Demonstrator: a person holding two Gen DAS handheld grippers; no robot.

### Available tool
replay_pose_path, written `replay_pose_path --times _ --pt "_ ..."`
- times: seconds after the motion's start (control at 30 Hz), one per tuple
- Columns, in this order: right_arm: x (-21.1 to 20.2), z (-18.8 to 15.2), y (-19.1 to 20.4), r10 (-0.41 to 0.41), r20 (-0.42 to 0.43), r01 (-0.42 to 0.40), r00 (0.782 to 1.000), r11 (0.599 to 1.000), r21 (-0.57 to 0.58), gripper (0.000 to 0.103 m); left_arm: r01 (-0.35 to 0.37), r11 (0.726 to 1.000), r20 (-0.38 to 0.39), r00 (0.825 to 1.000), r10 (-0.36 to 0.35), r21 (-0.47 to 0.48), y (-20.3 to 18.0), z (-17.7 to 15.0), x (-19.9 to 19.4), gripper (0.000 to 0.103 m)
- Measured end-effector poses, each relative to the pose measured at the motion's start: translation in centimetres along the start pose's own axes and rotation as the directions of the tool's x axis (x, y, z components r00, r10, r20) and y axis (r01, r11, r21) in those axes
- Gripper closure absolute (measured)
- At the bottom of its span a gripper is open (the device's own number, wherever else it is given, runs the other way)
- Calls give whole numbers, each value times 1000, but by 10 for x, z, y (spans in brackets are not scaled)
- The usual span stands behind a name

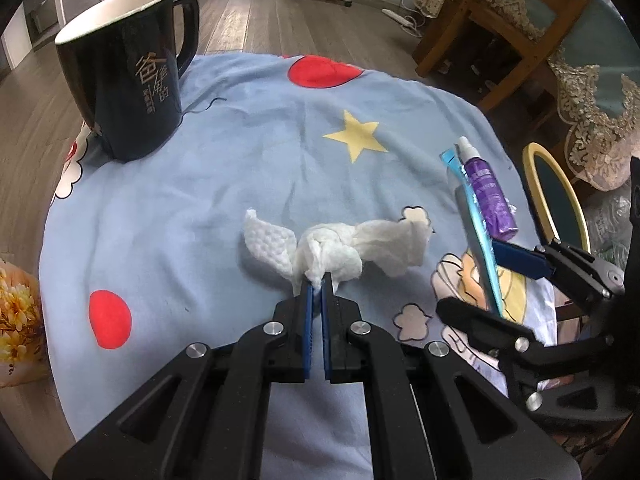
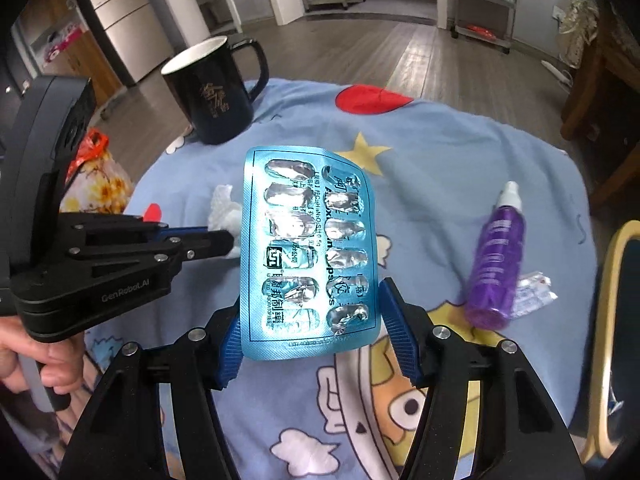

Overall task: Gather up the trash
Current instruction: 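Carry the white tissue and blue blister pack over the bin with both grippers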

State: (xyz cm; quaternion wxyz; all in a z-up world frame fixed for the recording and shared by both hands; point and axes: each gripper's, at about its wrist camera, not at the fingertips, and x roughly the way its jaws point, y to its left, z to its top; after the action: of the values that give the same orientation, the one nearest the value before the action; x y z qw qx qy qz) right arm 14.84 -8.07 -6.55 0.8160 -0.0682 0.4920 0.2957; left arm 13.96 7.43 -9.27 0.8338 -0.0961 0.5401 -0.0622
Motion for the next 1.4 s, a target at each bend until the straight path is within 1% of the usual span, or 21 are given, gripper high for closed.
replay_pose_path --times 0.23,0.37,0.57,0.7,0.83,0.97,1.2,1.4 --pt "-36 -7 -15 -16 56 14 998 999 34 40 29 999 62 998 -30 15 -14 1 -25 100" --pt "-66 -14 -32 -48 100 41 994 997 72 40 43 999 92 995 -46 28 -26 7 -37 100" --pt "-98 -31 -70 -108 134 84 985 982 171 40 47 996 97 994 -54 75 -59 9 -40 100" --pt "-117 -46 -100 -153 144 113 978 961 252 40 49 992 99 993 -60 116 -84 10 -40 100" --pt "-132 -57 -122 -189 161 131 969 940 314 40 57 986 97 993 -73 158 -110 10 -39 100" --pt "-143 -69 -145 -231 168 151 958 910 386 40 75 979 89 992 -93 192 -136 11 -36 100" --pt "-164 -99 -196 -297 165 164 941 823 544 40 107 964 69 989 -128 244 -178 15 -27 100" --pt "-173 -119 -228 -335 160 162 929 754 636 40 142 950 51 986 -162 277 -218 23 -15 100"
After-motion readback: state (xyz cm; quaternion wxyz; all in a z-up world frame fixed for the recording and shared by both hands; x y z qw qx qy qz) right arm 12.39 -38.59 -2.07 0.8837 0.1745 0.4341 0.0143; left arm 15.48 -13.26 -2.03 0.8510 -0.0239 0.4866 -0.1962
